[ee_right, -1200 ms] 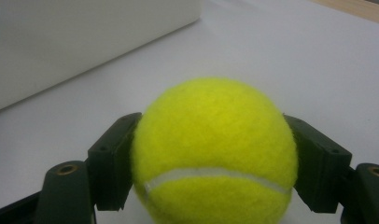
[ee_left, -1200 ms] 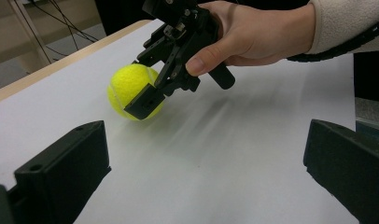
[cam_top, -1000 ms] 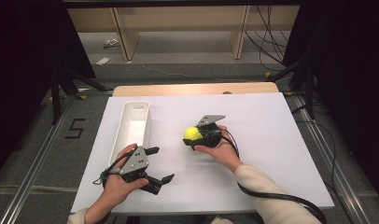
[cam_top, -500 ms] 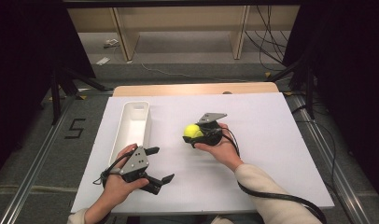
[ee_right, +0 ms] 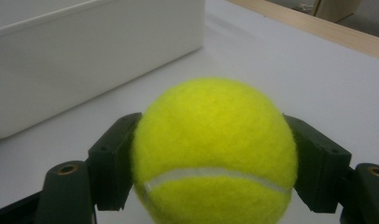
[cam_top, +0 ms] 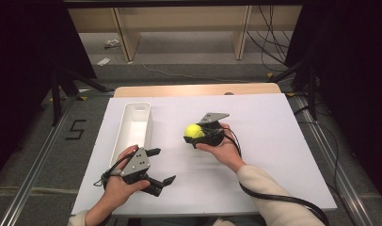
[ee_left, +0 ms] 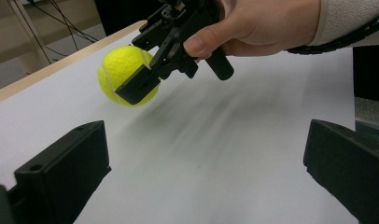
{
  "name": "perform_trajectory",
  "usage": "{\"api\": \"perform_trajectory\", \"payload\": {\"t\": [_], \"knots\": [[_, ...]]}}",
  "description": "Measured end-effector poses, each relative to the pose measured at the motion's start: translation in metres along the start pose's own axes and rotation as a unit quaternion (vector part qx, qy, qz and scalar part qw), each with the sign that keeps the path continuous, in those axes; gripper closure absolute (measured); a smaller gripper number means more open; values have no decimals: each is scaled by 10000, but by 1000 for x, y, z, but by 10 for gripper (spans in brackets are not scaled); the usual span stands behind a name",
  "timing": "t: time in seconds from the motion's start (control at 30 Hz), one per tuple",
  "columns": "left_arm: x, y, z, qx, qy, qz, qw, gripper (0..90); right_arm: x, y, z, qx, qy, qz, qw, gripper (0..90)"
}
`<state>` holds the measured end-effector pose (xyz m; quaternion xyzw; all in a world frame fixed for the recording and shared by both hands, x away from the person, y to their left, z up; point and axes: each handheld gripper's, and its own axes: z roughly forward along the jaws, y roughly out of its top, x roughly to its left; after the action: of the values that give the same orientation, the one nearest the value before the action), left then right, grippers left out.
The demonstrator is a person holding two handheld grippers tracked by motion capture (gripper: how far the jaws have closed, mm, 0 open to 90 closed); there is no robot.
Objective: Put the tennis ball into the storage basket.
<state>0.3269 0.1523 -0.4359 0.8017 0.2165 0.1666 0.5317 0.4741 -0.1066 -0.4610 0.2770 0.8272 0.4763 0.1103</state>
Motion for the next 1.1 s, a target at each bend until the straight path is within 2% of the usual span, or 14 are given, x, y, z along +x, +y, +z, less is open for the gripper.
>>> {"api": "perform_trajectory", "payload": {"t": [1.1], "knots": [[0, 0, -1, -6, 0, 10, 10000, 0, 6, 8, -4, -148, 69, -82, 9998, 269]]}}
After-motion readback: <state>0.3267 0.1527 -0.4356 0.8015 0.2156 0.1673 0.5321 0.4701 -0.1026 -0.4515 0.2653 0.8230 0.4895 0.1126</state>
